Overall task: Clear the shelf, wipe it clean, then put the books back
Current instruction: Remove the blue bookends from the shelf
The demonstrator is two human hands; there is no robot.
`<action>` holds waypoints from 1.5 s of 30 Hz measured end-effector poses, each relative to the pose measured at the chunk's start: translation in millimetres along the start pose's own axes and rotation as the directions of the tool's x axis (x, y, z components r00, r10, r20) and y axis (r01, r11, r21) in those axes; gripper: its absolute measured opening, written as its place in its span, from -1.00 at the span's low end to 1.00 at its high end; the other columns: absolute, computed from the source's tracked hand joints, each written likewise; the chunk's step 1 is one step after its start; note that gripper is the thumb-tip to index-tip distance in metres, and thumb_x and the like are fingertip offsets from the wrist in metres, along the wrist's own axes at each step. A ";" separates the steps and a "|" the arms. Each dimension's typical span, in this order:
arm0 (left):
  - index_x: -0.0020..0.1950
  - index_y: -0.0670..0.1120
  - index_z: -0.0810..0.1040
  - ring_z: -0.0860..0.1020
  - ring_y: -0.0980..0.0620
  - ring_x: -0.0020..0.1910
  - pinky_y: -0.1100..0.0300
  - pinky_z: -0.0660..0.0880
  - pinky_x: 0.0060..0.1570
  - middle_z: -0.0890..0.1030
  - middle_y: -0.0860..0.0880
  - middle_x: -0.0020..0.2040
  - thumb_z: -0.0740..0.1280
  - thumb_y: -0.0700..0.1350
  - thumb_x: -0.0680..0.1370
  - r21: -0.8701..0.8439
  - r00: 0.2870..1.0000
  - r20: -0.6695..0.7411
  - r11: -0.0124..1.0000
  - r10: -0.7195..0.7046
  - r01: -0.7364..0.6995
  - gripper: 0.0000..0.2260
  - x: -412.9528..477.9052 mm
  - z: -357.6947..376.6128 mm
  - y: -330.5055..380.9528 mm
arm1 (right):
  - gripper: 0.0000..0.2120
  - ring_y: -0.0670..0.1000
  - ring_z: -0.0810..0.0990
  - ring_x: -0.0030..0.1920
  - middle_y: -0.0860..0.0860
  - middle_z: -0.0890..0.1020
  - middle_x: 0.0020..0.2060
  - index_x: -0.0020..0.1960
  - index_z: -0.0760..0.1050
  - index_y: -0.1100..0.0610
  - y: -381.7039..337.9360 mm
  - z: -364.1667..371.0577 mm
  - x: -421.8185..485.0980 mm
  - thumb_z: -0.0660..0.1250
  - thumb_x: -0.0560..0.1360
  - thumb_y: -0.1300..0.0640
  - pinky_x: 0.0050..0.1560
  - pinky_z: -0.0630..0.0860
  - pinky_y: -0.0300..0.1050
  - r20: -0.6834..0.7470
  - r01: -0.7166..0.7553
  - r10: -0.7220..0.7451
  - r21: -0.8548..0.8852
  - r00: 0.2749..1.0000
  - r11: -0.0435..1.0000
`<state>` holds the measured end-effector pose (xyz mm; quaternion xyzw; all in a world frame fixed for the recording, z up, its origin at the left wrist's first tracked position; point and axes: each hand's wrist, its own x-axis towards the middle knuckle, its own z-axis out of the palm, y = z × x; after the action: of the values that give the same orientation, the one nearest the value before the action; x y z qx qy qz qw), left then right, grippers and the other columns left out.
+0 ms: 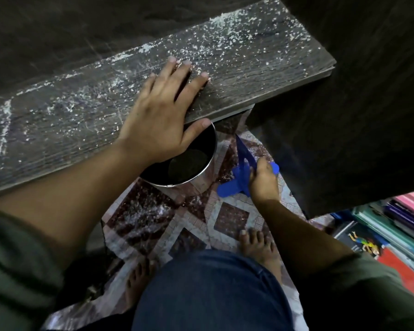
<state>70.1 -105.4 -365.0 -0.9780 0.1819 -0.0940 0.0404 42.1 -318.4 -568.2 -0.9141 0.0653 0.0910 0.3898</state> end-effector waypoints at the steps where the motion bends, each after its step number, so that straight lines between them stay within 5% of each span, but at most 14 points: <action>1: 0.58 -0.04 0.09 -0.01 -0.16 0.56 -0.15 0.02 0.49 0.13 -0.16 0.56 0.00 0.32 0.59 -0.003 1.000 -0.001 1.000 0.000 0.000 -0.34 -0.5 -0.2 0.2 | -0.94 0.11 0.43 -0.16 0.11 0.44 -0.08 0.02 0.29 0.14 0.8 -0.8 0.0 0.10 0.63 0.16 -0.16 0.30 -0.05 0.005 -0.012 0.013 -0.042 1.000 0.999; 7: 0.58 -0.03 0.09 0.00 -0.16 0.56 -0.13 0.01 0.48 0.15 -0.16 0.55 0.01 0.30 0.60 -0.004 1.000 -0.010 1.000 -0.010 0.009 -0.36 -2.7 -0.5 1.7 | -0.80 0.24 0.59 0.03 0.20 0.57 0.02 0.20 0.38 0.19 10.6 -2.3 -11.9 0.10 0.65 0.14 -0.12 0.41 0.00 0.100 -0.172 0.219 -0.350 0.971 0.921; 13: 0.57 -0.04 0.12 0.01 -0.16 0.56 -0.17 0.06 0.49 0.18 -0.16 0.55 0.03 0.29 0.60 -0.011 1.000 -0.012 1.000 -0.005 0.005 -0.36 -1.1 1.7 0.2 | -0.86 0.14 0.49 -0.14 0.21 0.59 0.00 0.03 0.41 0.18 13.3 -2.5 -5.2 0.12 0.64 0.14 -0.14 0.40 -0.07 0.162 -0.224 0.268 -0.244 0.950 0.943; 19: 0.58 -0.03 0.10 -0.03 -0.14 0.56 -0.15 0.02 0.48 0.15 -0.15 0.55 0.00 0.29 0.60 -0.005 1.000 0.021 1.000 -0.001 0.001 -0.36 -0.6 0.8 0.3 | -0.52 0.22 0.53 0.20 0.16 0.52 0.23 0.43 0.25 0.15 -29.5 -28.3 -9.6 0.25 0.56 0.04 0.11 0.48 0.03 0.194 -0.311 0.386 -0.328 0.902 0.892; 22: 0.59 0.01 0.03 -0.13 -0.11 0.57 -0.10 -0.09 0.50 0.03 -0.11 0.59 -0.01 0.29 0.59 -0.042 0.994 0.091 0.997 -0.063 0.067 -0.36 -2.9 -6.4 4.5 | -0.57 0.20 0.47 0.27 0.15 0.48 0.27 0.36 0.32 0.15 -71.3 -63.4 -24.8 0.26 0.57 -0.01 0.14 0.45 0.00 0.185 -0.175 0.268 -0.405 0.945 0.897; 27: 0.59 0.01 -0.03 -0.15 -0.15 0.56 -0.17 -0.06 0.50 -0.07 -0.10 0.60 0.15 0.20 0.59 0.004 0.975 0.083 0.978 -0.207 0.208 -0.34 -34.2 -36.2 27.7 | -0.63 0.17 0.45 0.23 0.11 0.50 0.20 0.27 0.42 0.12 -146.1 -144.1 -61.2 0.24 0.55 -0.05 0.15 0.42 0.00 0.121 0.238 -0.206 -0.446 0.971 0.863; 32: 0.48 -0.10 0.31 0.11 -0.20 0.52 -0.21 0.10 0.46 0.24 -0.16 0.52 0.34 0.02 0.51 -0.025 0.939 -0.204 0.960 -0.277 0.278 -0.43 -46.4 -115.8 40.0 | -0.67 0.14 0.47 0.19 0.07 0.53 0.11 0.25 0.47 0.08 -213.5 -223.1 -82.7 0.27 0.54 -0.03 0.14 0.43 -0.02 0.033 0.534 -0.574 -0.416 0.818 0.736; 35: 0.42 -0.14 0.38 0.14 -0.24 0.50 -0.24 0.10 0.43 0.25 -0.20 0.50 0.34 -0.01 0.48 0.011 0.876 -0.410 0.960 -0.252 0.281 -0.46 -37.3 -169.6 32.6 | -0.68 0.13 0.47 0.19 0.05 0.52 0.12 0.24 0.49 0.07 -248.5 -258.0 -88.0 0.27 0.54 -0.01 0.16 0.42 -0.02 -0.001 0.637 -0.706 -0.428 0.709 0.641; 40: 0.50 -0.10 0.27 -0.01 -0.27 0.54 -0.24 -0.05 0.44 0.05 -0.23 0.57 0.28 0.09 0.51 0.098 0.738 -0.623 0.911 -0.258 0.400 -0.40 -14.2 -255.2 12.7 | -0.74 0.16 0.50 0.11 0.07 0.56 0.10 0.14 0.57 0.10 -309.9 -307.5 -84.9 0.30 0.51 0.02 0.07 0.49 0.07 -0.105 0.706 -0.866 -0.535 0.489 0.464; 45: 0.58 -0.13 0.03 -0.14 -0.19 0.56 -0.25 -0.13 0.45 -0.10 -0.19 0.59 0.08 0.24 0.59 0.085 0.695 -0.625 0.854 -0.356 0.514 -0.32 6.6 -303.7 -27.2 | -0.79 0.24 0.54 -0.06 0.15 0.59 -0.07 -0.03 0.59 0.16 -373.4 -345.9 -63.2 0.27 0.43 0.09 -0.12 0.51 0.07 -0.241 0.712 -0.936 -0.608 0.255 0.350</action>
<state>25.3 -96.1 -63.5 -0.9008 -0.0671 -0.4209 0.0828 91.4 -309.2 -57.8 -0.8388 -0.3442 -0.3929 0.1535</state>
